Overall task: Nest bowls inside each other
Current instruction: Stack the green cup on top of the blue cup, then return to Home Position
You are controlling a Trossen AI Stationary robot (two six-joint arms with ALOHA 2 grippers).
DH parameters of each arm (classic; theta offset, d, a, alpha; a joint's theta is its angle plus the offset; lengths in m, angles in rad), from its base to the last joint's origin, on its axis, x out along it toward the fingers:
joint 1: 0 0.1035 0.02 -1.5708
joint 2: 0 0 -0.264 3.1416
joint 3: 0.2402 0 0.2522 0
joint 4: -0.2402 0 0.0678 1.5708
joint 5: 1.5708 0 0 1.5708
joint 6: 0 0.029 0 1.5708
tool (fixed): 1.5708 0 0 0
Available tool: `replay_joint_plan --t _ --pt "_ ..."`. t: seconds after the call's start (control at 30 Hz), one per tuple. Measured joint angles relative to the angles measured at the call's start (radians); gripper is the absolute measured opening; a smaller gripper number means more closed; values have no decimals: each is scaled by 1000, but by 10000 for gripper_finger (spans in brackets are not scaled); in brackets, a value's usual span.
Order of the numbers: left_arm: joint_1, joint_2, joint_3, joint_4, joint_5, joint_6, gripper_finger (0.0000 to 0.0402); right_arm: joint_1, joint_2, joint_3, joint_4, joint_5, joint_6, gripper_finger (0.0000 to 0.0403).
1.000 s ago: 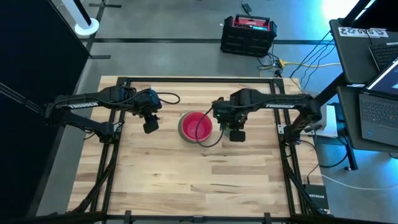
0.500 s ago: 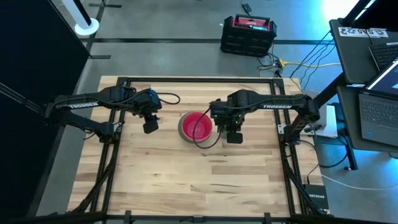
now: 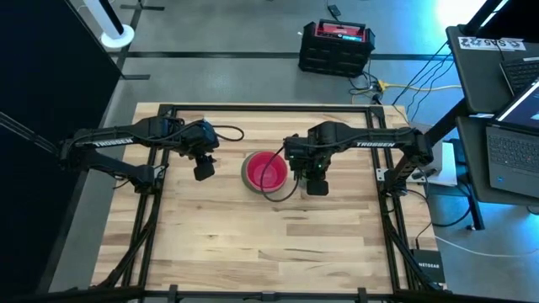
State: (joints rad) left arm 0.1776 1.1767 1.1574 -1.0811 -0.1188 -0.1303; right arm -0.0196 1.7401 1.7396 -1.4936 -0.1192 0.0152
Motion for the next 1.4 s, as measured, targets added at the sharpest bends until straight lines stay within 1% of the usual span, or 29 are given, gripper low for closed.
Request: replay_joint_plan --t 0.3,0.47,0.53,0.57,0.67,0.7,0.73,1.27,1.4 --pt "0 0 0 0 0 0 159 0 0 42 -9 5 3 91" --pt "0 0 0 1 0 1 153 0 0 187 -73 4 3 94" --pt "0 0 0 6 9 14 129 0 -5 257 -76 3 5 88" --pt "0 0 0 10 24 23 108 0 -11 290 -70 3 7 79" --pt "0 -8 0 28 79 60 27 0 -44 375 -12 3 11 24" --pt "-1 -17 0 33 93 74 15 0 -63 388 11 3 11 12" --pt "-1 -34 -2 45 116 96 10 0 -86 393 36 2 12 9" --pt "86 -663 -365 567 315 -12 0 -26 -763 -119 718 47 190 0" --pt "83 -792 -501 704 328 -133 0 -26 -940 -344 868 76 244 0"
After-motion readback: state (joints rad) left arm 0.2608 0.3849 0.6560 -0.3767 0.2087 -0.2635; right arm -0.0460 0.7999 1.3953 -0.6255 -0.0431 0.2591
